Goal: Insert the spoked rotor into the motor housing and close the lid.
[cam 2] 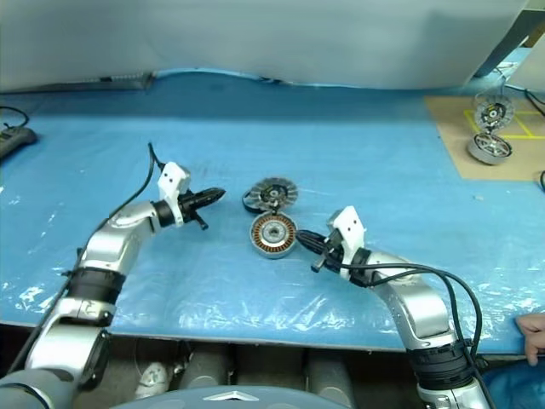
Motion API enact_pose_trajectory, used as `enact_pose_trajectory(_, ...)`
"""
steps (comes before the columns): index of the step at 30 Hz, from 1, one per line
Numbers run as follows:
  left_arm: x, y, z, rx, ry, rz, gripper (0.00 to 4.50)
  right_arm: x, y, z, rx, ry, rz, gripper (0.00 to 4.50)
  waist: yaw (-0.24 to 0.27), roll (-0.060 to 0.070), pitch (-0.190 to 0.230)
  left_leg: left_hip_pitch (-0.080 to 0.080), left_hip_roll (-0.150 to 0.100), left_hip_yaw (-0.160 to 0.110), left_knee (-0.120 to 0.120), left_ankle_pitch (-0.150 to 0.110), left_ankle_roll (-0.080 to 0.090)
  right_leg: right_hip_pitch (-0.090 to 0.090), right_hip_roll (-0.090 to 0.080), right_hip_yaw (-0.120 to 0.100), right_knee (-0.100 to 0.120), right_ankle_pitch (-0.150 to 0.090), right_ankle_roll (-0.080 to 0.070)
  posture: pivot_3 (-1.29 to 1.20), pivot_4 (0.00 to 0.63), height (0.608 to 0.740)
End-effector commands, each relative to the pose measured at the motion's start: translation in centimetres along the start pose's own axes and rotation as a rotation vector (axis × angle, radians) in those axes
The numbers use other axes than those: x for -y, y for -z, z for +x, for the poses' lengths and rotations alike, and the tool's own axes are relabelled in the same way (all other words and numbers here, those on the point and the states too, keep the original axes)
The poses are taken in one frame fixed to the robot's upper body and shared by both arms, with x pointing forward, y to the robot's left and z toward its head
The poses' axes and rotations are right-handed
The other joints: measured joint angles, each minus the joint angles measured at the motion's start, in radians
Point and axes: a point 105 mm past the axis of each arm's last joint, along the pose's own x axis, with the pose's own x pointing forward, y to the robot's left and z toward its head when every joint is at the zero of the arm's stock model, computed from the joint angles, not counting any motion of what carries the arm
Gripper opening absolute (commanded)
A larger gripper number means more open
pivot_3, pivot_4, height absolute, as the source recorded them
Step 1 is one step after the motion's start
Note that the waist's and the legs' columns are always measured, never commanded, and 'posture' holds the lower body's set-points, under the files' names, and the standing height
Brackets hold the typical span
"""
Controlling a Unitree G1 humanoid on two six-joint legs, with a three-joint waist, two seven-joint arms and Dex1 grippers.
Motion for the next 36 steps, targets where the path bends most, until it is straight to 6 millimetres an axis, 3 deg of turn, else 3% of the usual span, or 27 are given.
enact_pose_trajectory(1, -0.3, -0.7, 0.1, -0.023, 0.108, 0.006, 0.0, 0.1, -0.3, -0.5, 0.036, 0.019, -0.025, 0.03, 0.003, 0.0, 0.0, 0.0, 0.0, 0.0, 0.0, 0.0, 0.0, 0.0, 0.0, 0.0, 0.0, 0.0, 0.0, 0.0, 0.15, 0.74)
enact_pose_trajectory(4, -0.3, -1.4, 0.5, -0.019, 0.189, 0.04, 0.6, 0.3, 0.1, -0.7, 0.04, 0.045, -0.014, 0.0, 0.008, 0.0, 0.0, -0.002, 0.0, -0.001, -0.001, 0.0, 0.0, 0.0, 0.0, -0.001, -0.001, 0.0, 0.0, 0.0, 0.15, 0.74)
enact_pose_trajectory(13, -0.6, -3.4, 2.4, 0.007, 0.246, 0.139, 3.65, 0.4, 1.0, -0.9, 0.029, 0.078, -0.008, 0.0, 0.018, -0.001, 0.0, -0.002, 0.0, -0.002, 0.0, 0.0, 0.0, 0.001, -0.001, -0.003, -0.001, 0.0, 0.0, 0.0, 0.15, 0.74)
enact_pose_trajectory(25, 1.6, -4.1, 5.6, -0.044, 0.337, 0.094, 3.65, 0.6, 0.9, -0.8, 0.03, 0.091, -0.008, 0.0, 0.027, -0.004, 0.002, -0.002, 0.0, -0.002, -0.001, 0.0, 0.0, 0.001, -0.001, -0.004, -0.001, 0.0, 0.0, 0.0, 0.15, 0.74)
enact_pose_trajectory(36, 2.7, -3.1, 6.7, -0.125, 0.364, 0.104, 3.65, 0.6, 0.9, -0.8, 0.039, 0.113, -0.006, 0.0, 0.027, -0.004, 0.003, -0.003, 0.0, -0.003, -0.001, 0.0, 0.0, 0.001, -0.001, -0.006, -0.002, 0.0, 0.0, 0.0, 0.15, 0.74)
